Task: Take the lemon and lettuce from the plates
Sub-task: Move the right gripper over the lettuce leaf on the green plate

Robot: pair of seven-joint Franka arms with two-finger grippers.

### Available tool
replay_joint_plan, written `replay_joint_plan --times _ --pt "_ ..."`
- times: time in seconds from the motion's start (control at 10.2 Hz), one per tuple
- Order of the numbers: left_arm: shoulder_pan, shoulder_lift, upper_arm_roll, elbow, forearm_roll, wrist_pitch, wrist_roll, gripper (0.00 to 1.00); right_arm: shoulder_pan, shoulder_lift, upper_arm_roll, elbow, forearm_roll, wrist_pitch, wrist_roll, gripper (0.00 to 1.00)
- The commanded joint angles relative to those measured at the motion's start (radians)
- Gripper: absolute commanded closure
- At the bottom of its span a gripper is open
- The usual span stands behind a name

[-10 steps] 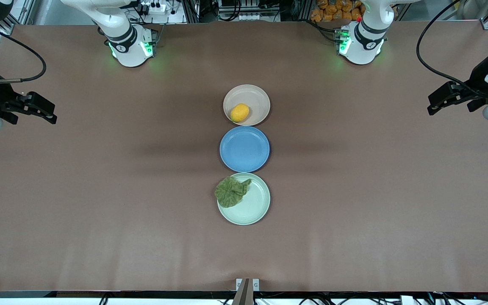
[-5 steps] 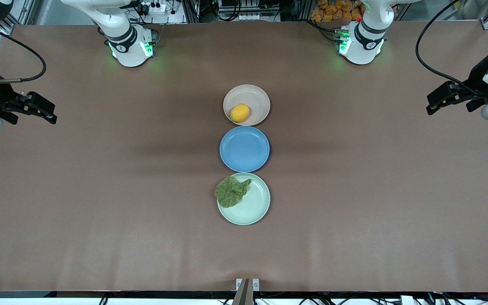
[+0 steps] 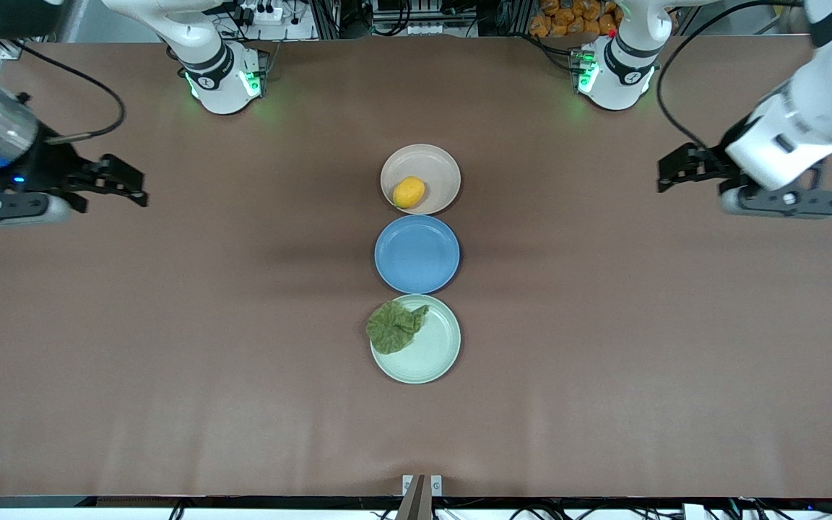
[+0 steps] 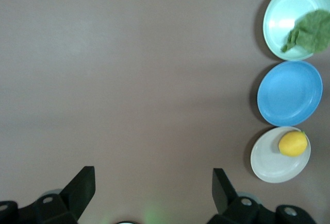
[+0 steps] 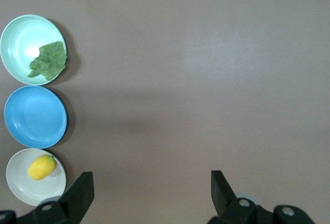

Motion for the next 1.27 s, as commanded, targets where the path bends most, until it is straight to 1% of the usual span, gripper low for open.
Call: replay_joint_plan --times 0.0,0.1,0.2,0.29,0.39,0.59,0.78,0.88,0.98,1.07,1.17 --pt "0.01 -0.037 -0.085 -0.107 -0.02 0.071 0.002 0.0 0.126 0.011 -0.006 -0.066 0.027 0.062 0.183 0.0" --pt "0.011 -0.04 -0.105 -0.144 -0.02 0.099 -0.001 0.0 0.207 0.024 -0.006 -0.106 0.027 0.126 0.312 0.0" --pt "0.011 -0.04 -0.106 -0.169 -0.02 0.122 -0.001 0.0 0.272 0.054 -0.004 -0.121 0.027 0.153 0.386 0.0" --pt "0.011 -0.042 -0.107 -0.183 -0.02 0.131 -0.001 0.0 0.329 0.089 -0.006 -0.12 0.027 0.159 0.454 0.0" --pt "0.01 -0.043 -0.108 -0.189 -0.02 0.131 -0.001 0.0 0.397 0.131 -0.006 -0.123 0.026 0.199 0.589 0.0" --pt "0.011 -0.054 -0.111 -0.209 -0.018 0.143 -0.001 0.0 0.485 0.226 -0.006 -0.126 0.026 0.285 0.823 0.0" --pt "0.016 -0.054 -0.111 -0.218 -0.011 0.153 0.0 0.0 0.533 0.316 -0.007 -0.123 0.014 0.372 0.931 0.0" --pt "0.017 -0.052 -0.111 -0.218 -0.009 0.154 0.0 0.0 0.518 0.344 -0.009 -0.105 0.003 0.397 0.921 0.0" --pt "0.019 -0.052 -0.111 -0.221 -0.009 0.165 0.002 0.0 0.493 0.375 -0.012 -0.058 -0.015 0.397 0.892 0.0" --pt "0.018 -0.051 -0.111 -0.221 -0.006 0.17 0.002 0.0 0.477 0.406 -0.011 0.0 -0.016 0.397 0.873 0.0" --pt "0.018 -0.049 -0.111 -0.226 -0.006 0.174 0.002 0.0 0.473 0.441 -0.014 0.041 -0.025 0.398 0.872 0.0"
